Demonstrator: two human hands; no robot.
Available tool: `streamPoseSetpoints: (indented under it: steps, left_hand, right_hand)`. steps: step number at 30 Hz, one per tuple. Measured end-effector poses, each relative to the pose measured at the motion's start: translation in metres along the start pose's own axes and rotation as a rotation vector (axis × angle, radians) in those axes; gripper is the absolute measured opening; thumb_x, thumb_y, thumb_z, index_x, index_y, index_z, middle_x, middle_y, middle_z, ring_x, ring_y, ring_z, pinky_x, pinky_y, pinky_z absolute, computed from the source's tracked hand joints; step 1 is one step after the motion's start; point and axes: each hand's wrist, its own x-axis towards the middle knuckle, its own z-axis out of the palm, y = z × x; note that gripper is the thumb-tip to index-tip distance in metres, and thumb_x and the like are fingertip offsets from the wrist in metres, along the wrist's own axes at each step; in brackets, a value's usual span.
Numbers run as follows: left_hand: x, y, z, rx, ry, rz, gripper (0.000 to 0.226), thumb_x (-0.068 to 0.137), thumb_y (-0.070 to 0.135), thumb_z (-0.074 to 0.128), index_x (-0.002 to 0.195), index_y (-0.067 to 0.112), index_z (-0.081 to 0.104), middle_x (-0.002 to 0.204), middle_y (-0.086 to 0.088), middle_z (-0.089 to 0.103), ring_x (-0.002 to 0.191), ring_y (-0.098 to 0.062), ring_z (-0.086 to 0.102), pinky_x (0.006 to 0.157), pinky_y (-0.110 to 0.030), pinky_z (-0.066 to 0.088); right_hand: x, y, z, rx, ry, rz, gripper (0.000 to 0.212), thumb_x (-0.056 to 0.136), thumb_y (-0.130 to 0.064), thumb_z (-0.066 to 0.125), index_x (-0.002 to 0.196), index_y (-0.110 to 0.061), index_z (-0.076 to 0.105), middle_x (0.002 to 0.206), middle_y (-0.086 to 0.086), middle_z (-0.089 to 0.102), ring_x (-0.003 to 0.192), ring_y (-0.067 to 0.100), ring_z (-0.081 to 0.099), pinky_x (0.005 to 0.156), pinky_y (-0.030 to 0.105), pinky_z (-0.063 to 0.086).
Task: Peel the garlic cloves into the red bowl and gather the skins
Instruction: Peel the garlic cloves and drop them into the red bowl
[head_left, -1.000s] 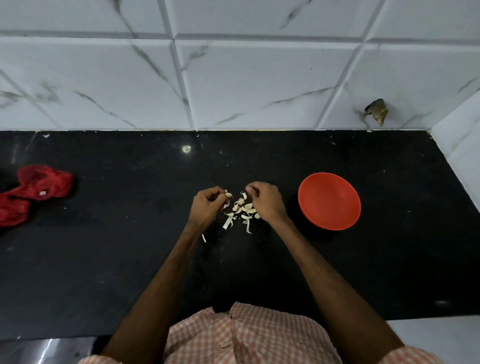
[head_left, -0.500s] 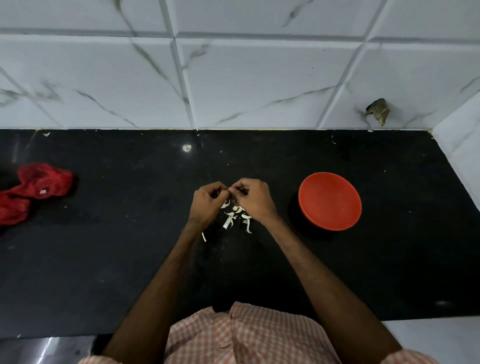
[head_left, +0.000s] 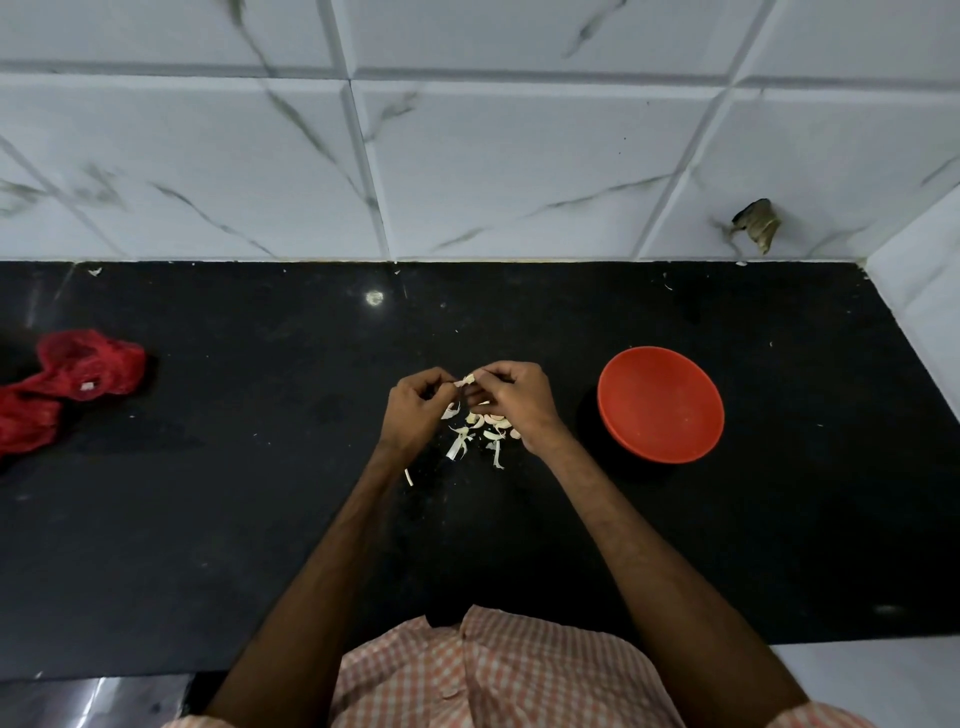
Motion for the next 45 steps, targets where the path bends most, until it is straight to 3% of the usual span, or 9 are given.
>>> streamPoseSetpoints:
  steps: [5,9,11,13,19,23,27,32,45]
  left_hand:
    - [0.001,0.001,0.003,-0.005,0.013,-0.008,0.02,0.082,0.024,0.053,0.075,0.012,0.068,0.068,-0.008,0.064,0.059,-0.01,0.052,0.059,-0.031,0.042]
    - [0.001,0.001,0.003,0.09,-0.024,-0.057,0.03,0.09,0.04,0.039,0.078,0.027,0.064,0.072,0.005,0.065,0.068,-0.018,0.06,0.067,-0.037,0.049]
    - [0.002,0.004,0.004,0.119,-0.057,-0.046,0.035,0.096,0.05,0.039,0.08,0.028,0.063,0.075,0.005,0.066,0.071,-0.015,0.062,0.07,-0.036,0.05]
    - [0.004,0.007,0.006,0.126,-0.087,0.01,0.03,0.102,0.04,0.048,0.082,0.024,0.063,0.074,0.004,0.066,0.068,-0.01,0.061,0.068,-0.035,0.05]
    - [0.002,0.007,0.006,-0.031,-0.087,0.126,0.026,0.101,0.011,0.055,0.078,0.022,0.062,0.069,0.009,0.062,0.067,-0.008,0.058,0.067,-0.03,0.049]
    - [0.001,0.006,0.002,-0.158,-0.147,0.152,0.02,0.1,0.011,0.053,0.085,0.007,0.065,0.073,0.0,0.062,0.071,-0.012,0.058,0.069,-0.028,0.048]
    - [0.002,0.004,0.0,-0.2,-0.19,0.151,0.021,0.101,0.009,0.051,0.089,-0.003,0.063,0.078,-0.021,0.06,0.073,-0.015,0.058,0.07,-0.026,0.049]
    - [0.003,0.01,0.0,-0.224,-0.226,0.18,0.021,0.102,0.004,0.048,0.088,0.003,0.063,0.078,-0.012,0.06,0.073,-0.011,0.057,0.07,-0.022,0.048]
    - [0.007,0.011,0.004,-0.224,-0.181,0.155,0.019,0.101,0.014,0.053,0.087,0.007,0.063,0.074,0.0,0.059,0.072,-0.013,0.055,0.068,-0.026,0.047]
  right_hand:
    - [0.0,0.001,0.002,-0.01,0.031,-0.007,0.015,0.098,-0.008,0.06,0.096,0.0,0.071,0.084,0.018,0.074,0.077,0.025,0.075,0.07,0.036,0.062]
    - [-0.002,-0.001,0.002,-0.162,0.07,-0.088,0.014,0.098,-0.009,0.06,0.098,0.0,0.071,0.082,0.012,0.074,0.069,0.015,0.073,0.061,0.024,0.059]
    - [-0.002,-0.001,0.004,-0.257,0.102,-0.151,0.012,0.097,-0.01,0.062,0.098,-0.003,0.071,0.081,0.006,0.073,0.067,0.011,0.072,0.059,0.02,0.057]
    - [-0.001,-0.001,0.004,-0.303,0.137,-0.193,0.01,0.096,-0.012,0.063,0.094,-0.006,0.071,0.08,0.002,0.072,0.069,0.014,0.072,0.061,0.024,0.06]
    - [0.0,-0.008,0.001,-0.127,0.064,-0.076,0.012,0.097,-0.009,0.061,0.093,-0.001,0.069,0.076,0.008,0.07,0.064,0.014,0.07,0.057,0.027,0.059]
    - [-0.001,-0.017,-0.004,0.217,-0.088,0.156,0.013,0.095,-0.007,0.062,0.088,0.0,0.069,0.07,0.007,0.064,0.06,0.011,0.063,0.058,0.025,0.058]
    - [-0.002,-0.018,-0.009,0.317,-0.153,0.235,0.012,0.095,-0.009,0.064,0.087,-0.002,0.07,0.073,0.006,0.066,0.064,0.011,0.067,0.06,0.023,0.057]
    - [-0.004,-0.018,-0.011,0.406,-0.157,0.277,0.006,0.092,-0.009,0.068,0.094,-0.005,0.071,0.08,0.007,0.07,0.07,0.012,0.068,0.061,0.023,0.057]
    - [-0.006,-0.024,-0.013,0.098,-0.129,-0.035,0.011,0.095,-0.006,0.065,0.102,-0.002,0.071,0.093,0.011,0.071,0.085,0.017,0.072,0.081,0.034,0.062]
